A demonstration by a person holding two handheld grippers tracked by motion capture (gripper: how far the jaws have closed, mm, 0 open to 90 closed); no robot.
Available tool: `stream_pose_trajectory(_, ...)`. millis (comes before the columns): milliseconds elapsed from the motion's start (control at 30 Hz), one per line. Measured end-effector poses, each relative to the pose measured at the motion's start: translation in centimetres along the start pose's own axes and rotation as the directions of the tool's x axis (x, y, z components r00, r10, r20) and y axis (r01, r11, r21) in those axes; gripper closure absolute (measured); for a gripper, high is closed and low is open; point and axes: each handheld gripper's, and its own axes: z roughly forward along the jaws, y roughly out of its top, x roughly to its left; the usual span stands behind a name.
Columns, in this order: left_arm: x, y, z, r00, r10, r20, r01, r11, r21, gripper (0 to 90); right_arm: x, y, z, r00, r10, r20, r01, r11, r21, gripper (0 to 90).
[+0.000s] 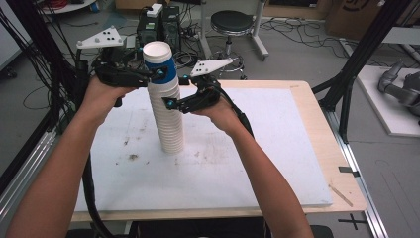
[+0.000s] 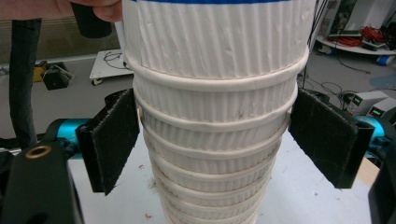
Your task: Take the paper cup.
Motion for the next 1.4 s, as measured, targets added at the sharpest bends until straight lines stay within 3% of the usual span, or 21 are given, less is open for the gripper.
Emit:
stream_pose_trajectory(267, 0.2, 0.2, 0.1, 0.9999, 0.007, 0.007, -0.007, 1.0, -0.006, 25.5, -0.1, 0.0, 0.0, 1.0, -0.001, 0.003, 0.001, 1.0, -0.002, 17.2)
stream_pose_trajectory(367, 0.2, 0.5, 0.0, 1.0, 0.005, 0.006, -0.004, 0.999, -0.044, 26.3, -0.1, 0.0, -0.1, 1.0, 0.004, 0.003, -0.004, 1.0, 0.002, 17.3)
stream_pose_trajectory(500, 0.2, 2.2, -0.8, 1.0, -0.002, 0.005, 0.003, 0.9925, -0.122, 27.8, 0.0, 0.0, 0.0, 0.9998, -0.018, 0.001, 0.018, 1.0, 0.005, 17.5)
stream_pose_trajectory(700, -0.3, 5.6, -2.2, 0.9992, 0.03, -0.025, -0.034, 0.9849, -0.17, 27.6, 0.0, 0.0, 0.0, 0.9998, -0.015, 0.013, 0.015, 1.0, -0.001, 17.1)
stream_pose_trajectory(867, -0.6, 6.7, -3.9, 0.9986, 0.023, -0.049, -0.032, 0.9789, -0.202, 27.6, 0.2, -0.1, -0.2, 0.9998, -0.003, 0.021, 0.002, 1.0, 0.019, 17.0)
stream_pose_trajectory(1033, -0.5, 6.6, -6.1, 0.9963, 0.003, -0.085, -0.023, 0.9728, -0.231, 27.6, 0.6, 0.0, -1.0, 0.9994, -0.026, 0.024, 0.025, 0.999, 0.048, 17.0)
stream_pose_trajectory(1167, -0.7, 5.7, -7.8, 0.9953, 0.007, -0.097, -0.028, 0.9756, -0.218, 27.7, 0.8, -0.3, -2.6, 0.9976, -0.061, 0.033, 0.058, 0.996, 0.071, 17.0)
stream_pose_trajectory(1400, -0.7, 1.9, -10.8, 0.9935, -0.021, -0.112, -0.001, 0.9798, -0.2, 27.7, 0.1, -2.2, -7.0, 0.9941, -0.048, 0.097, 0.041, 0.996, 0.082, 17.0)
